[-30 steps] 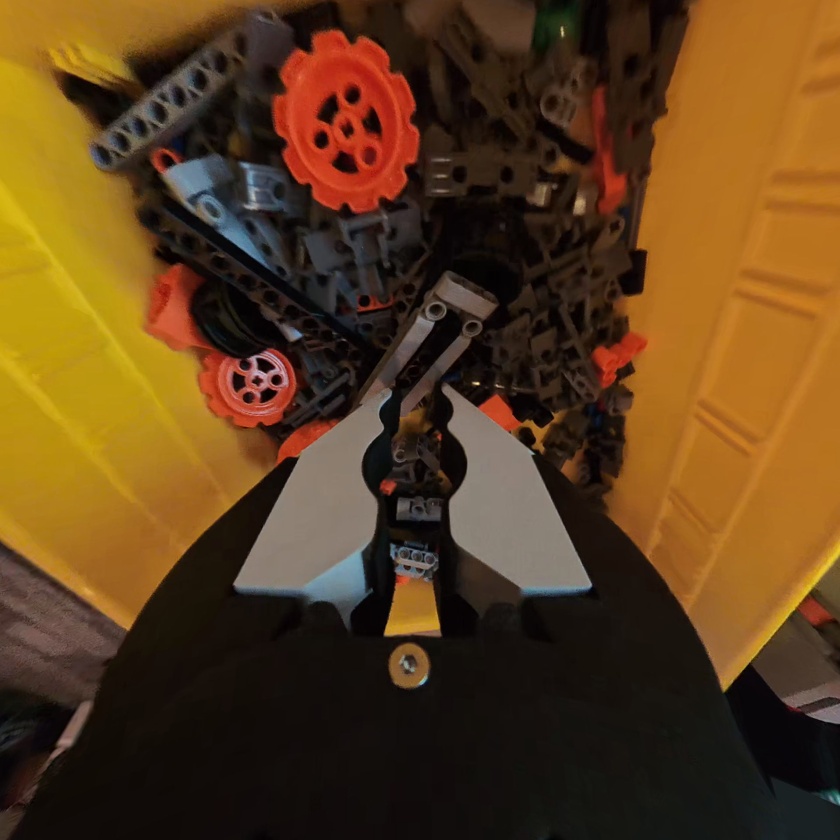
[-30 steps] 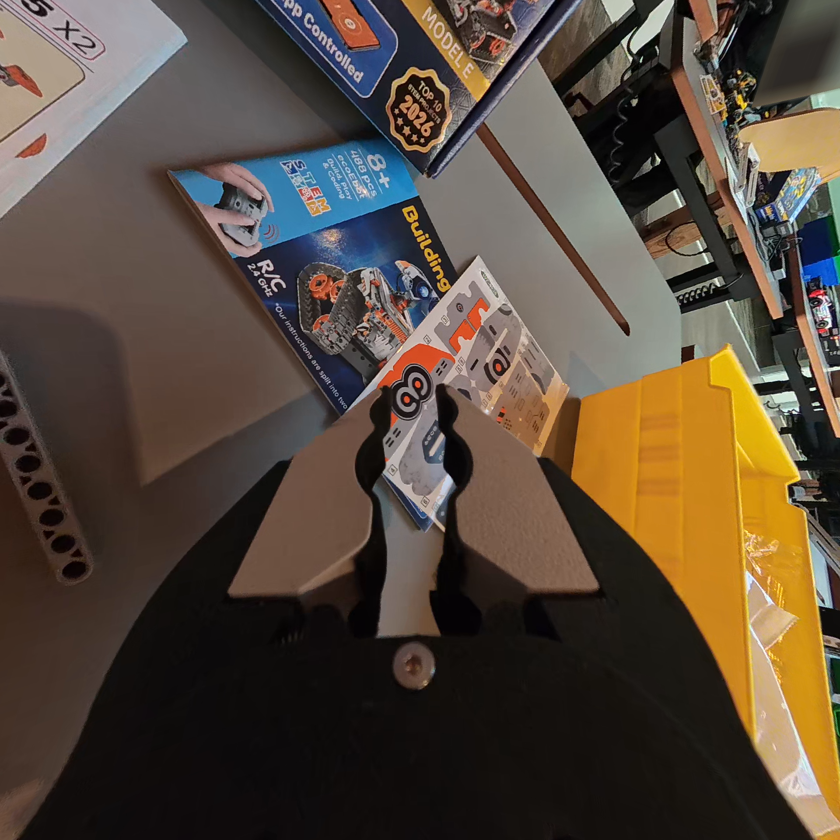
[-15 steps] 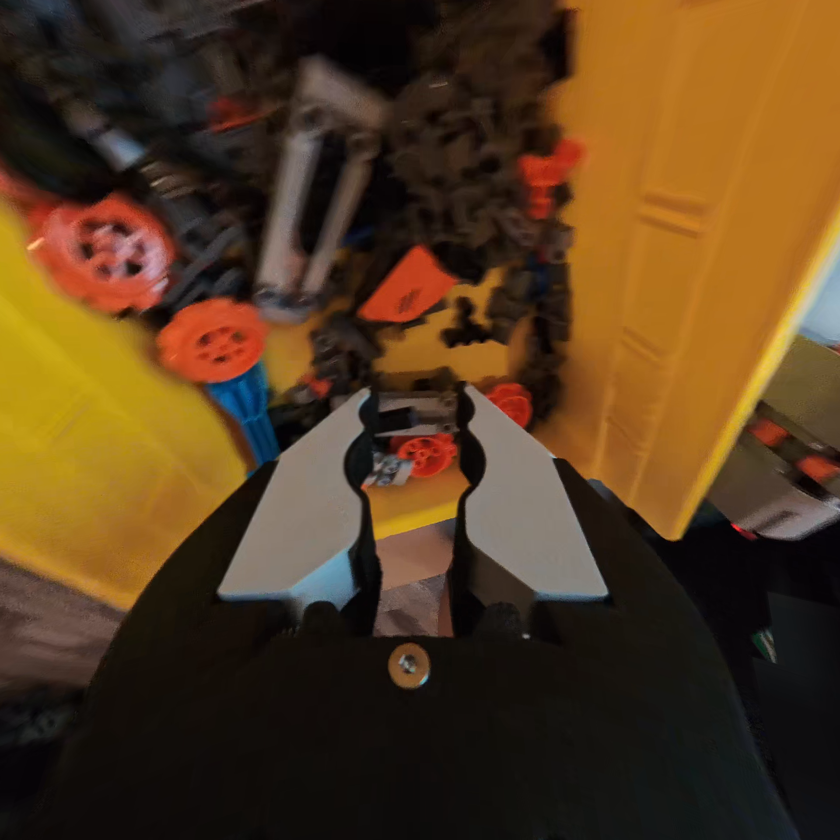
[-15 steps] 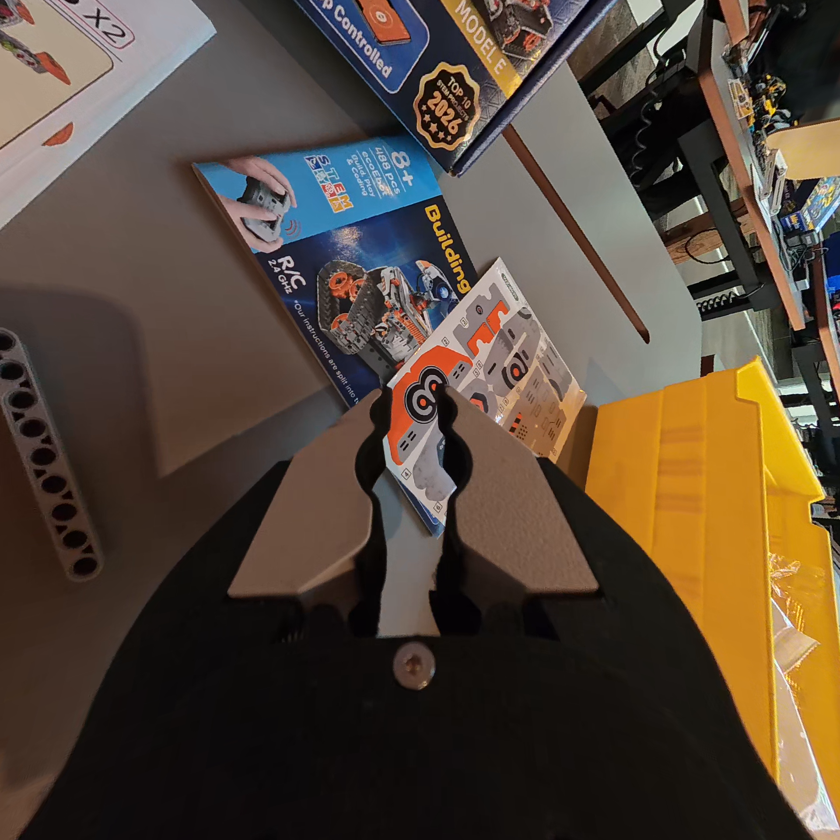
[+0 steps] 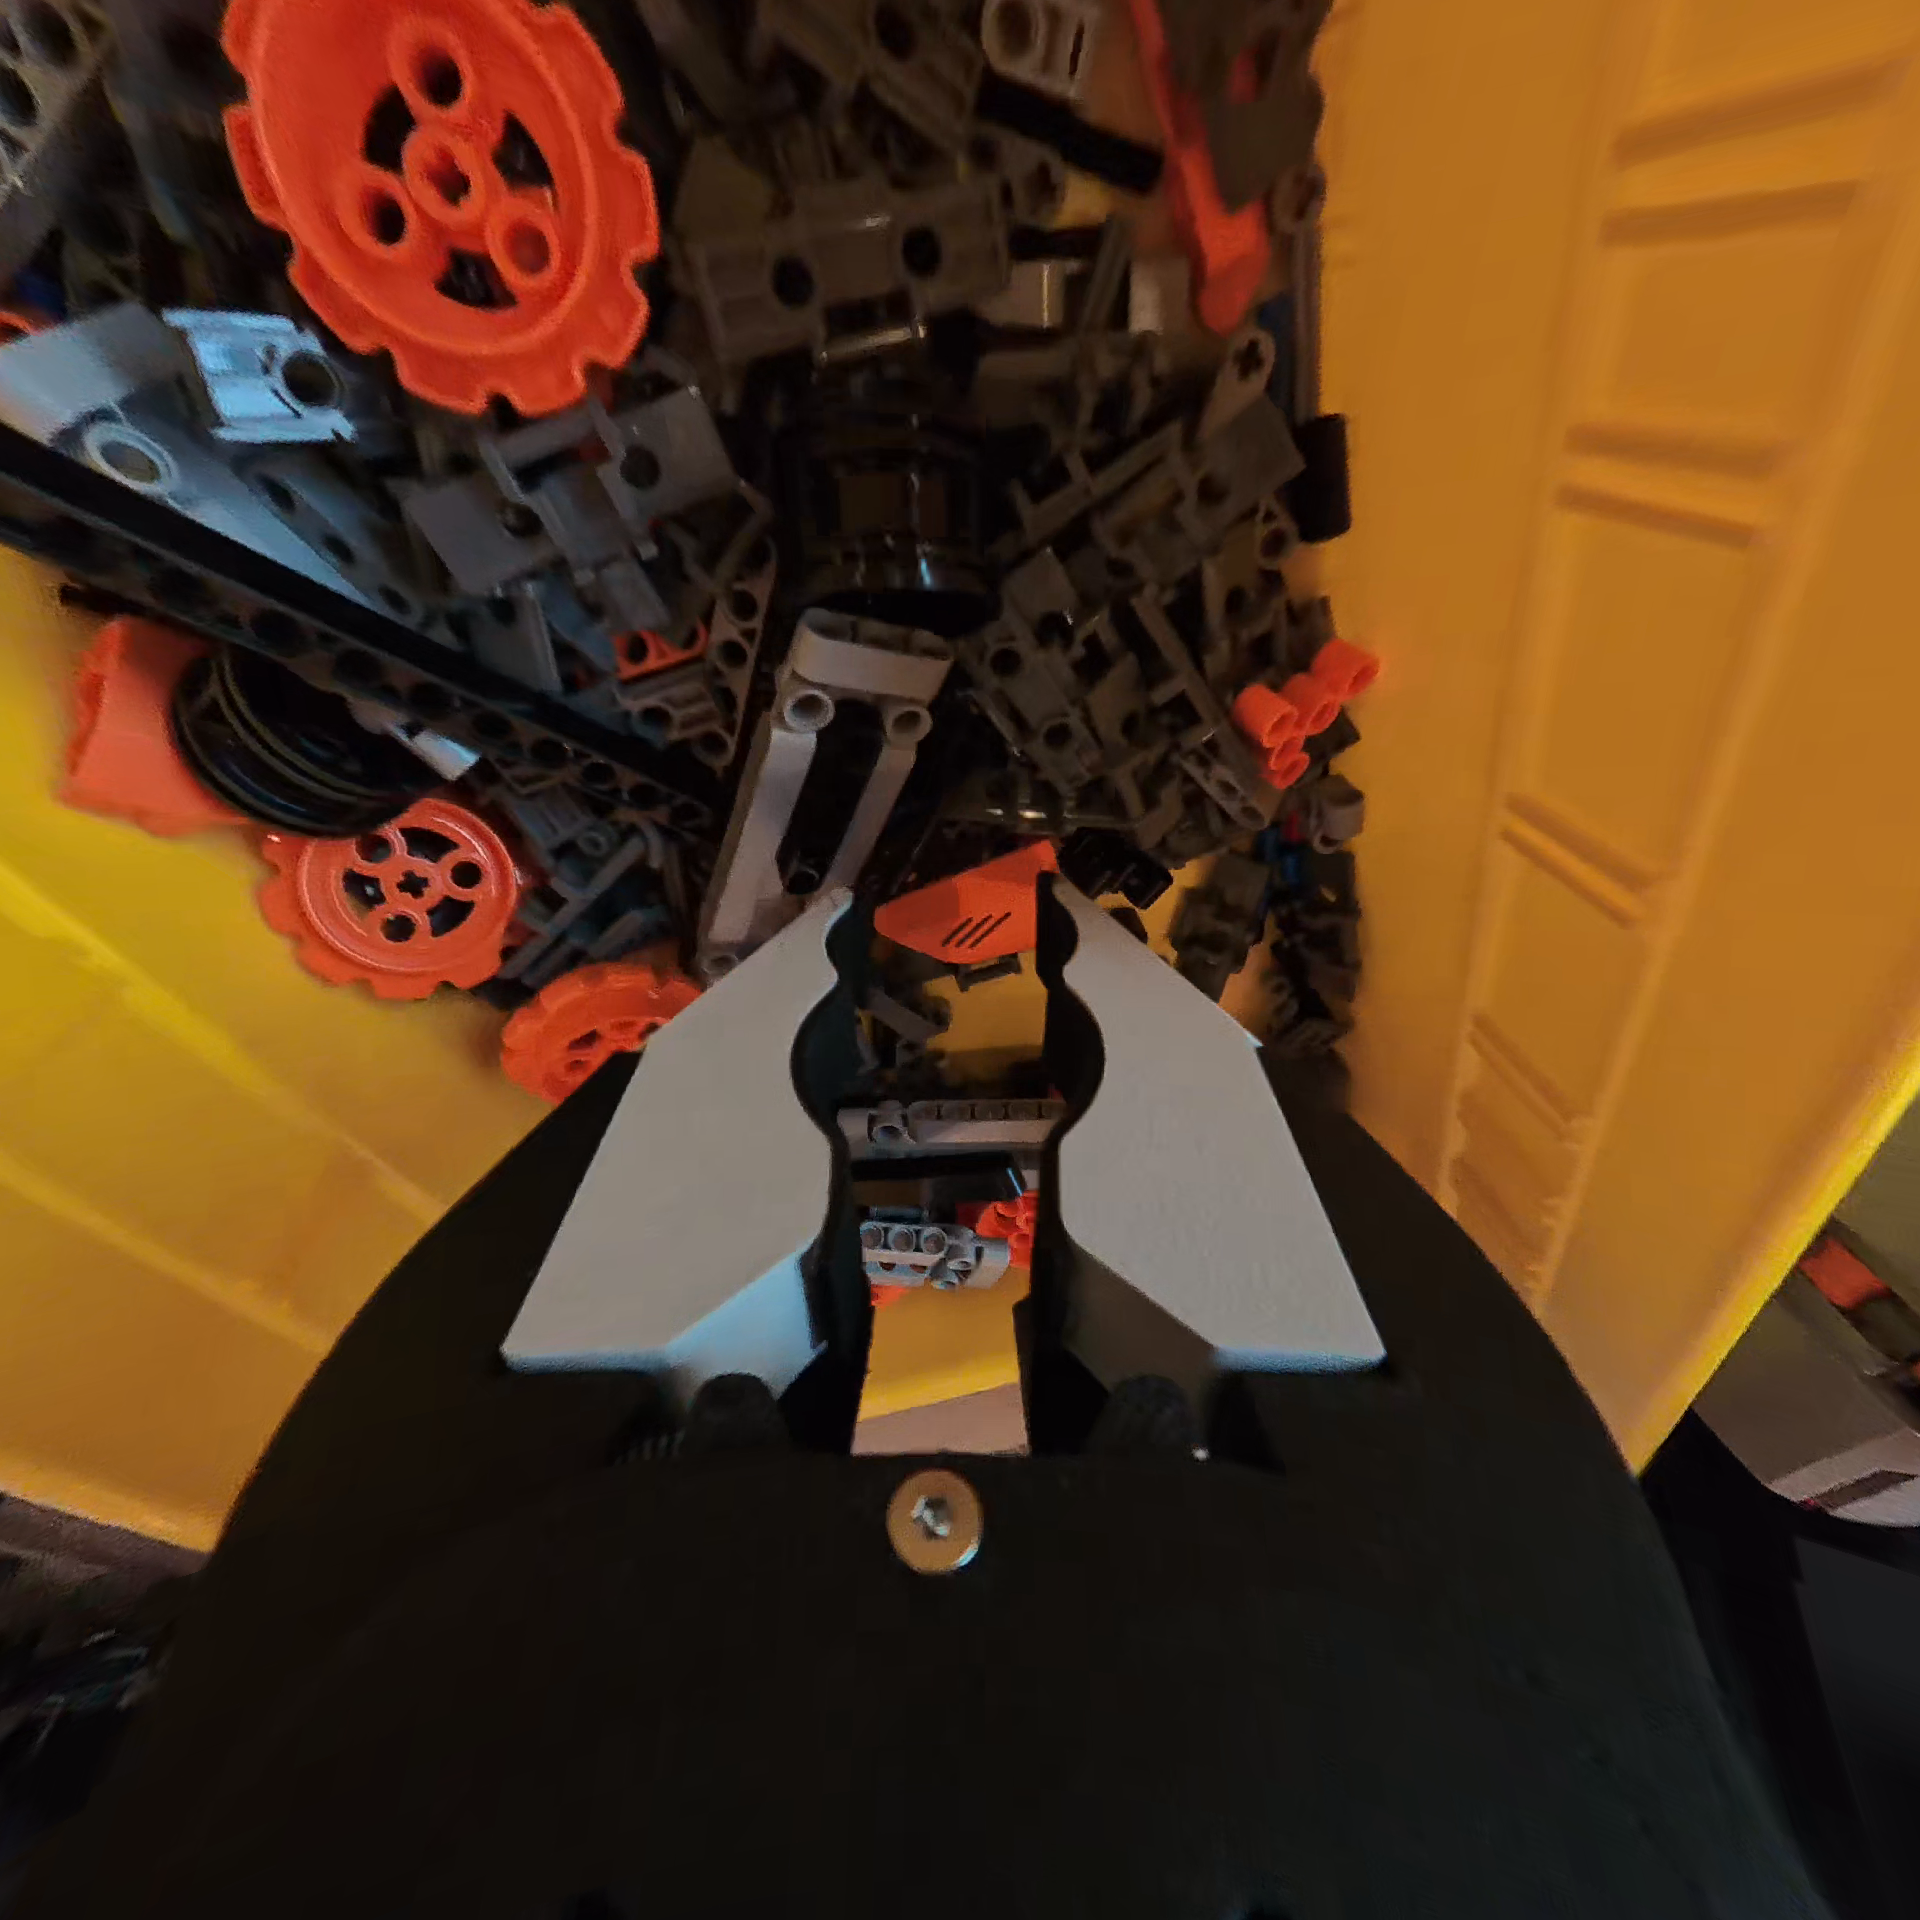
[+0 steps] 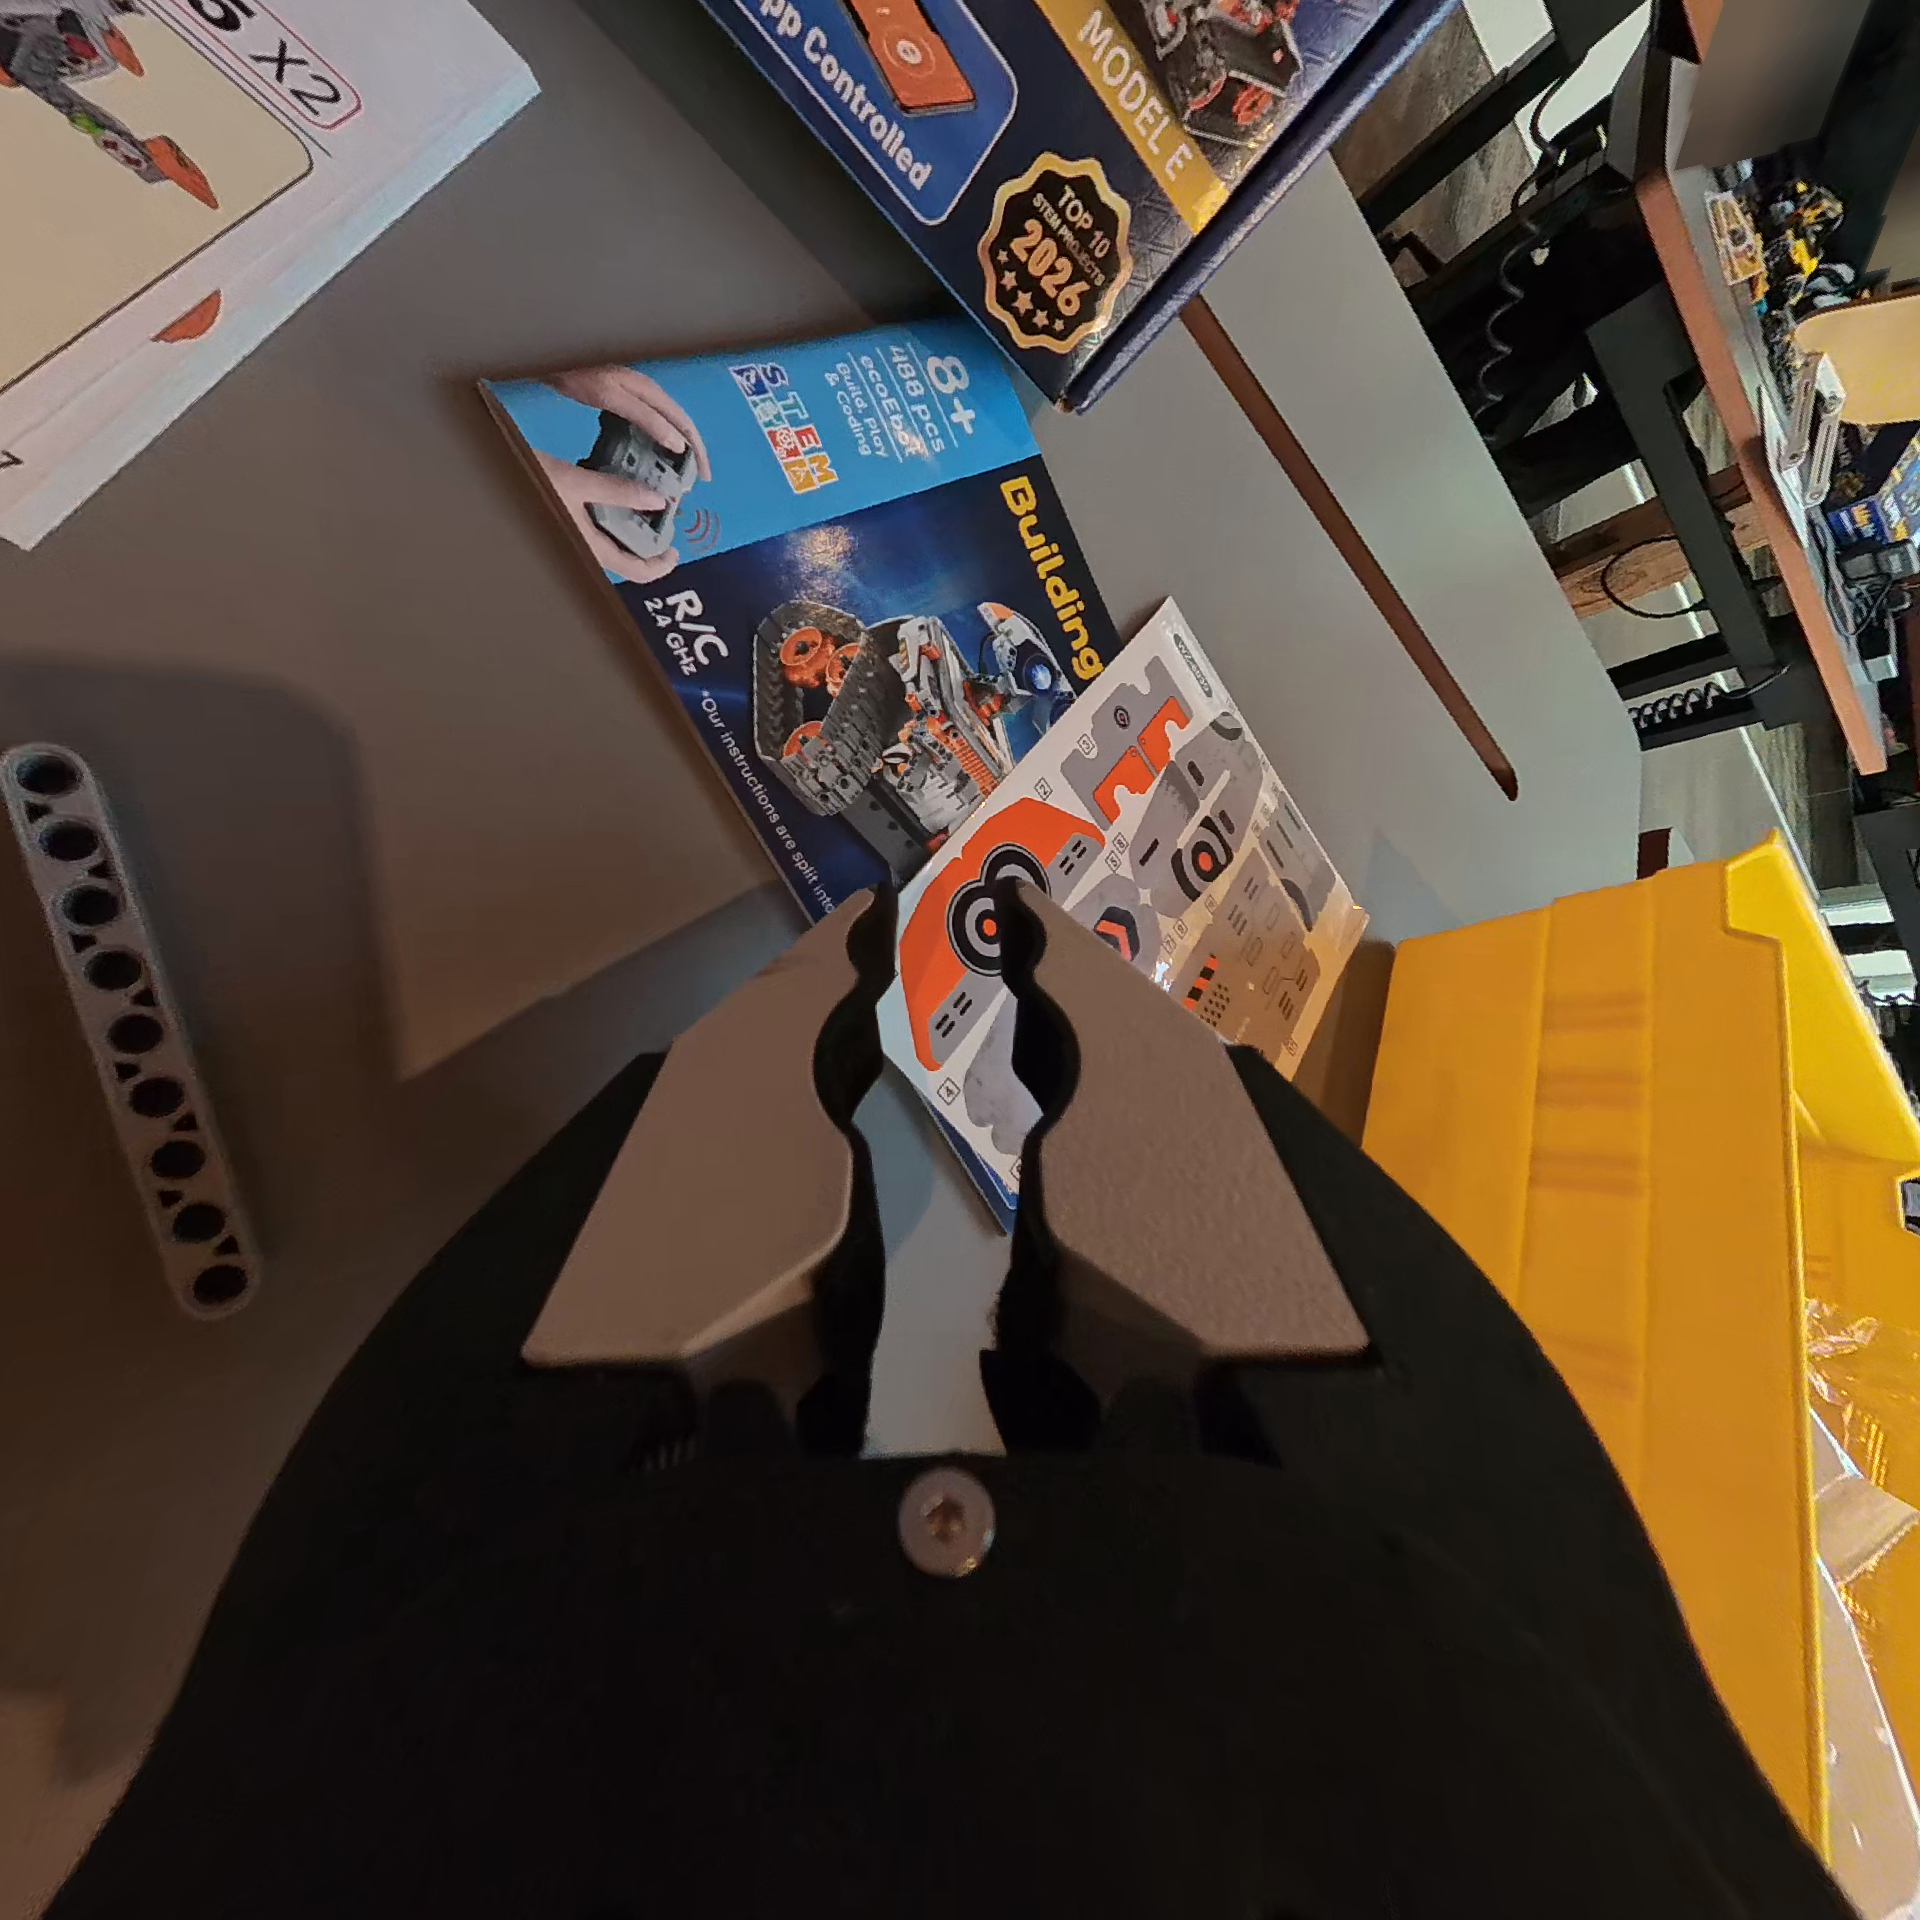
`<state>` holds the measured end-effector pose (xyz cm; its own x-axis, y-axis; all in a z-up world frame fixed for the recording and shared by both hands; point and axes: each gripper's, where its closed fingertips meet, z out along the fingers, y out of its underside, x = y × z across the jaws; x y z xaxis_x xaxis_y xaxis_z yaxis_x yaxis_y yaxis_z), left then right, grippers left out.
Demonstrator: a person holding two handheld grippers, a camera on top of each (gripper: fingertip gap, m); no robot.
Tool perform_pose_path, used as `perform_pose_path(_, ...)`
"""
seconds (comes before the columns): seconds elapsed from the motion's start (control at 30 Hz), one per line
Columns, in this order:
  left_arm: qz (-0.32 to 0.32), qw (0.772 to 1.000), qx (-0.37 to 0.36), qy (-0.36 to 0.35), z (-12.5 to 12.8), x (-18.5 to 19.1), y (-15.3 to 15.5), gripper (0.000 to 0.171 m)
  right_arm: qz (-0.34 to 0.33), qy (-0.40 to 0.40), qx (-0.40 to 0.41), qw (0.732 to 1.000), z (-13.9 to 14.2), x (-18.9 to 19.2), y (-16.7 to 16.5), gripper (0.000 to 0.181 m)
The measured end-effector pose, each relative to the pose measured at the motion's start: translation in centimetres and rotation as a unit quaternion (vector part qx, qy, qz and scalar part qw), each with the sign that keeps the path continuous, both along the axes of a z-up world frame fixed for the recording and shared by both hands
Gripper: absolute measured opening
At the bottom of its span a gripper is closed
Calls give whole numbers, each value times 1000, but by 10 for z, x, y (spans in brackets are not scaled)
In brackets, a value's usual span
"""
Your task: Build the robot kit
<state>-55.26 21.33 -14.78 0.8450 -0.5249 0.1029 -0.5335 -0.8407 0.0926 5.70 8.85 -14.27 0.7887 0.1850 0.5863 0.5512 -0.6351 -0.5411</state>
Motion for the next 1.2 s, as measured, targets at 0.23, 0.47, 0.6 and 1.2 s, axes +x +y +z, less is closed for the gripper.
perform_pose_path(0.23,-59,998,-32,5,-5,12,-18,28,0,2,0,1000,0,0,-1,18)
perform_pose_path(0.47,19,997,-42,54,-6,-22,-17,35,3,3,-3,1000,-2,-1,-1,17)
perform_pose_path(0.6,47,996,-56,47,-7,-30,-21,38,5,3,-6,1000,-3,-2,0,17)
perform_pose_path(1.2,-68,996,-51,0,-2,17,-29,37,11,4,-11,1000,-7,-3,0,17)
